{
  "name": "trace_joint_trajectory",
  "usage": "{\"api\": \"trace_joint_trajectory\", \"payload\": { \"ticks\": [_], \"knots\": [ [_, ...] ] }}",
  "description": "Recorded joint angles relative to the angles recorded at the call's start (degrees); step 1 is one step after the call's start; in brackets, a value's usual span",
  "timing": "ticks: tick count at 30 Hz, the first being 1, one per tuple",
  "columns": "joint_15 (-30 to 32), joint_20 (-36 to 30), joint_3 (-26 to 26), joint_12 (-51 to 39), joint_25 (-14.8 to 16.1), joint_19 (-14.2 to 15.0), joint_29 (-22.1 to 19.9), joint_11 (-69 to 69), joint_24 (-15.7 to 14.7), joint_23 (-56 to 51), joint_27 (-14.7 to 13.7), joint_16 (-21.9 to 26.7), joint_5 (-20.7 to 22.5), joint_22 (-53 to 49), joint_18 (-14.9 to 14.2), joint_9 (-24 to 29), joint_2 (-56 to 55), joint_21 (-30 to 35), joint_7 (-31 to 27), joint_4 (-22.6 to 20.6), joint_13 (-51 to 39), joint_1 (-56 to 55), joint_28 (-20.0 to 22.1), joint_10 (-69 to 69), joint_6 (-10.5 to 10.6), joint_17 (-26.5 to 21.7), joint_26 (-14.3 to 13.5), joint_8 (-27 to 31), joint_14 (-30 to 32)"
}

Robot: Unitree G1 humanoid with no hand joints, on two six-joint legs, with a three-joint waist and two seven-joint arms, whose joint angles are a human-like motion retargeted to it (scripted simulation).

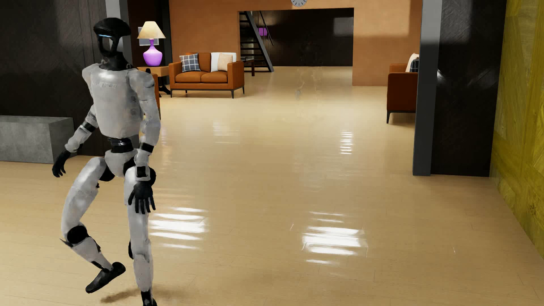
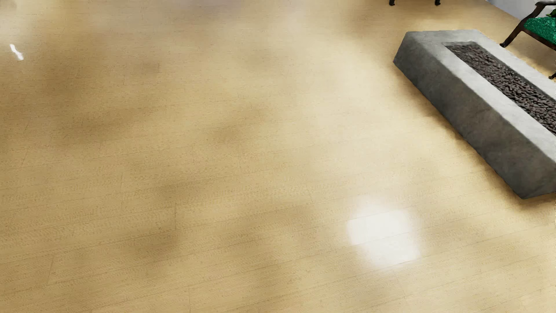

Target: Turn around

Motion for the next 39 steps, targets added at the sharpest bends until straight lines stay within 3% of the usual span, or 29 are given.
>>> {"api": "trace_joint_trajectory", "payload": {
  "ticks": [2,4,6,9,11,13,15,17,19,21,22,26,28,30,33,35,39],
  "knots": [
    [-1.77,-1.14,-1.74,-4.95,1.3,-0.11,1.11,-12.94,1.27,-1.36,-1.14,1.95,-1.72,-0.8,-0.84,-0.02,1.52,-0.49,-1.31,-1.5,0.97,0.39,-1.11,0.26,-0.88,0.42,-0.07,1.13,-0.82],
    [3.42,-2.37,-2.37,-10.91,0.89,1.61,2.14,-26.93,2.25,-0.62,-0.74,2.77,-0.92,-1.0,-1.77,-0.27,6.29,0.45,-3.52,-2.47,1.87,1.11,-1.03,-1.53,-1.13,1.69,0.67,2.77,-0.36],
    [-1.86,-2.5,-2.25,-15.24,-1.09,-1.11,4.84,-31.27,2.33,2.55,0.34,3.14,-1.37,-2.88,-2.95,-0.55,10.68,2.76,-5.61,-3.17,1.28,1.07,-0.24,-1.74,-1.23,1.89,0.06,-0.38,-0.11],
    [-1.18,1.72,-2.22,-14.88,-4.04,-4.68,9.4,-35.66,-0.17,7.65,1.35,2.38,0.89,-10.35,-5.26,-0.72,14.86,6.51,-8.48,-1.37,-1.81,1.3,4.34,-2.83,-0.52,2.71,-2.23,-4.93,1.36],
    [-1.31,3.15,-2.22,-11.66,-4.14,-5.34,8.57,-36.84,-2.06,7.44,1.18,0.96,3.04,-15.49,-6.82,-0.64,16.49,5.99,-10.68,0.84,-3.03,0.7,6.08,-2.46,0.7,3.47,-5.21,-7.48,1.85],
    [-1.46,1.38,-2.16,-8.33,-3.85,-6.23,5.65,-38.7,-1.07,5.9,-0.57,1.01,6.01,-17.38,-8.27,-0.47,18.21,5.27,-12.94,3.73,-3.42,-0.24,3.48,-1.49,2.14,4.35,-7.01,-9.7,2.21],
    [-1.57,-0.03,-2.05,-5.85,-2.7,-7.52,3.05,-40.8,1.13,4.78,-1.41,1.28,9.33,-15.18,-9.52,-0.11,19.75,4.58,-15.47,6.94,-3.79,-2.19,-0.83,1.09,3.68,5.2,-5.91,-11.31,2.68],
    [-2.11,1.05,-1.93,-4.23,-2.45,-8.44,2.46,-41.12,1.06,4.19,-1.44,0.65,11.64,-9.48,-9.42,0.38,20.09,5.11,-17.77,9.52,-4.69,-5.19,-2.55,4.89,5.24,5.03,-1.79,-12.42,3.82],
    [-2.41,3.89,-1.61,-2.97,-2.6,-8.9,2.35,-40.8,-1.15,3.96,-1.89,-0.86,12.79,-1.92,-5.88,0.7,19.44,5.79,-19.36,10.33,-4.79,-6.97,-1.3,7.38,6.6,3.44,3.18,-12.14,3.68],
    [-2.35,3.41,-1.2,0.77,-2.28,-8.91,2.7,-40.63,-1.34,4.78,-2.0,-1.14,13.19,1.63,-9.59,0.72,18.46,5.83,-27.83,5.21,-5.68,-7.73,-3.29,6.85,7.53,1.54,4.8,-10.6,-0.91],
    [-2.18,2.54,-1.25,3.21,-2.2,-8.8,2.5,-40.82,-1.19,5.3,-2.0,-1.66,13.12,1.47,-8.55,0.57,18.09,5.28,-30.56,2.41,-6.2,-6.71,-4.59,4.58,7.93,0.96,4.19,-9.93,-1.37],
    [-1.21,6.76,-1.53,11.44,0.99,-8.05,-1.02,-42.41,-5.77,5.49,-1.37,-5.01,12.12,-0.73,-9.66,-0.23,17.67,-1.53,-26.73,1.45,-5.52,-2.57,-5.39,-3.55,9.07,2.15,2.53,-8.36,0.67],
    [-1.14,4.8,-1.71,10.24,2.15,-7.46,-2.94,-42.66,-3.84,6.13,-1.2,-5.56,10.9,0.12,-9.77,-0.4,17.94,-3.72,-27.2,0.21,-3.68,-2.7,-7.28,-4.28,8.95,4.58,3.52,-9.2,1.05],
    [-0.94,2.83,-2.04,7.28,1.78,-6.56,-0.68,-42.94,-1.41,7.77,-1.23,-3.93,9.4,-0.19,-9.32,-0.43,18.55,-3.52,-28.29,-1.32,-1.65,-3.66,-9.09,-3.28,8.74,6.23,3.11,-10.6,0.68],
    [-0.48,4.99,-2.37,2.89,-1.65,-4.81,4.44,-42.46,-0.99,9.9,1.56,-3.93,7.14,-3.35,-7.85,-0.15,18.93,-0.58,-28.37,-3.3,-0.97,-4.24,-4.54,-0.92,8.39,7.37,2.78,-10.87,-0.62],
    [0.02,5.6,-2.38,0.86,-3.57,-3.6,6.02,-41.28,-0.54,10.37,1.8,-3.92,6.13,-6.26,-6.64,0.22,17.86,0.4,-26.01,-3.66,-1.08,-3.86,-0.72,0.61,8.13,6.68,0.99,-8.44,-1.81],
    [1.44,7.46,-2.61,-0.77,-3.59,-1.52,4.4,-36.72,-1.24,4.86,-1.15,-3.37,5.69,-11.88,-4.09,1.35,11.51,0.62,-16.49,-2.81,-2.88,-2.73,2.19,3.26,7.0,4.85,-2.08,1.69,-4.3]
  ]
}}
